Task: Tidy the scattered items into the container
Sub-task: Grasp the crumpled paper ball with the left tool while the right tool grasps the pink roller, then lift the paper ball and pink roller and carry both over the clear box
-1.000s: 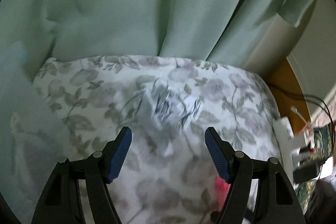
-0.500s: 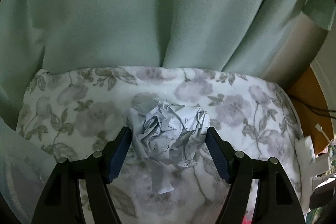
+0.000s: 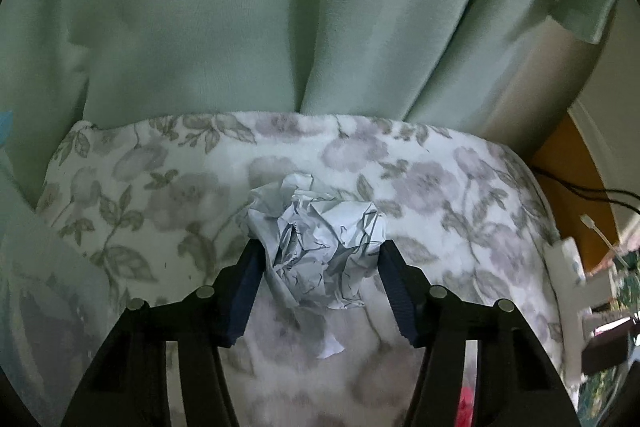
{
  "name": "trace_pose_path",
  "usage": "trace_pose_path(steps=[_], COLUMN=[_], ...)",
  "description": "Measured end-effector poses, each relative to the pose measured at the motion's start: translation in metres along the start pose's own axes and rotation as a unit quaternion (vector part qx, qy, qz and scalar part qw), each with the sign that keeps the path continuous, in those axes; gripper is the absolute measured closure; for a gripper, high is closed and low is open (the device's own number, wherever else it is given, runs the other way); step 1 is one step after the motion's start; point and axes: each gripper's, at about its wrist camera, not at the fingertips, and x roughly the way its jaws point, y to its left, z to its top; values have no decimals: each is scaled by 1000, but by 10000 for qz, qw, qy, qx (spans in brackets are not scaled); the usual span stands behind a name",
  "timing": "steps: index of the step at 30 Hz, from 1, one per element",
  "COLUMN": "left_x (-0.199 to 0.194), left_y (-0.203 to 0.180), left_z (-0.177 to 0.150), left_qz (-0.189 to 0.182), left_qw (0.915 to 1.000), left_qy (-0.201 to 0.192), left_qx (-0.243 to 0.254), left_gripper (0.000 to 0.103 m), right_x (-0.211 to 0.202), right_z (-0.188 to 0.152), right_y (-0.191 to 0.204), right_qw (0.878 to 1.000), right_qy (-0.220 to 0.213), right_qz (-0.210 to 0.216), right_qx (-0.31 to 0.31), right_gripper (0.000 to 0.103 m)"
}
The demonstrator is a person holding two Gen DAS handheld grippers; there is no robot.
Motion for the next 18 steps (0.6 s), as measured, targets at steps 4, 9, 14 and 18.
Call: trace_pose_path(steps=[4, 9, 14, 18], left_x=[-18, -47, -84, -113], left_y=[1, 4, -3, -8], left_z=[-15, -34, -50, -58], left_qz=[-66, -170, -319, -441], left_qw=[10000, 9998, 9995, 9988], left_qy=[68, 126, 10, -110], left_qx=[-18, -31, 89, 190], left_gripper=[44, 45, 45, 45], right_x=[-14, -37, -66, -90], right_z=[-7, -18, -29, -33], right_y=[-4, -6, -5, 0], right_qw=[9999, 9994, 9991, 9984], right_qy=[-16, -85, -241, -438], right_qz=[27, 68, 135, 232], right_qx=[144, 318, 324, 266], right_gripper=[75, 75, 75, 75])
